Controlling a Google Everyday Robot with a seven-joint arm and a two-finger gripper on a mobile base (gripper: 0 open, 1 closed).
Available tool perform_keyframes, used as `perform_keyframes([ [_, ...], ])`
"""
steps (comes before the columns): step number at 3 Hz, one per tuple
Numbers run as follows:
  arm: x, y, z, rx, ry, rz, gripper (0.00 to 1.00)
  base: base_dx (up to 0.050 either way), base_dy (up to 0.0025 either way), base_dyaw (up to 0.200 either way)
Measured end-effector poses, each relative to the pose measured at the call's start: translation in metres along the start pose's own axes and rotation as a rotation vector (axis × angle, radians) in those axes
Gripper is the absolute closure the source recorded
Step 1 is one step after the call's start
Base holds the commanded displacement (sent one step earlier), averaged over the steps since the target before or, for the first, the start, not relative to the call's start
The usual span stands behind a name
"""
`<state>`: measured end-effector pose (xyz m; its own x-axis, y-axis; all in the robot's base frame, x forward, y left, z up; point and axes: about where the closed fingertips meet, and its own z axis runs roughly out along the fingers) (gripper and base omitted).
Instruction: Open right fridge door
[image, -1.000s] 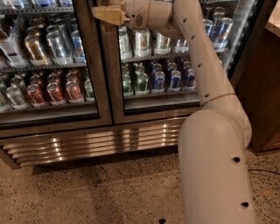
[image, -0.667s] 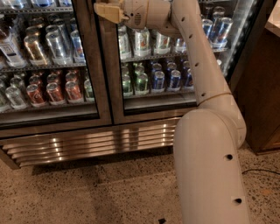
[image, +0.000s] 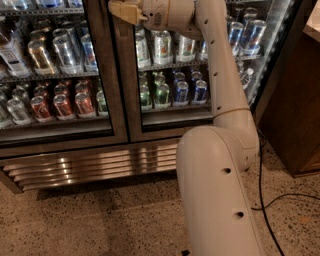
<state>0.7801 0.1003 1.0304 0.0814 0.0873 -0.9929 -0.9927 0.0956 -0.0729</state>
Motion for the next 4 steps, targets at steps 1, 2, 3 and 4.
perform_keyframes([
  [1, 0.0004, -0.0079, -0.0011, 0.0, 0.0, 0.0, 1.0, 0.0, 0.0, 0.0],
  [2, 0.002, -0.0114, -0.0018, 0.002, -0.001, 0.0, 1.0, 0.0, 0.0, 0.0],
  [3, 0.0017, -0.0118, -0.0018, 0.002, -0.001, 0.0, 1.0, 0.0, 0.0, 0.0],
  [4, 0.0032, -0.0065, -0.0013, 0.004, -0.001, 0.0, 1.0, 0.0, 0.0, 0.0],
])
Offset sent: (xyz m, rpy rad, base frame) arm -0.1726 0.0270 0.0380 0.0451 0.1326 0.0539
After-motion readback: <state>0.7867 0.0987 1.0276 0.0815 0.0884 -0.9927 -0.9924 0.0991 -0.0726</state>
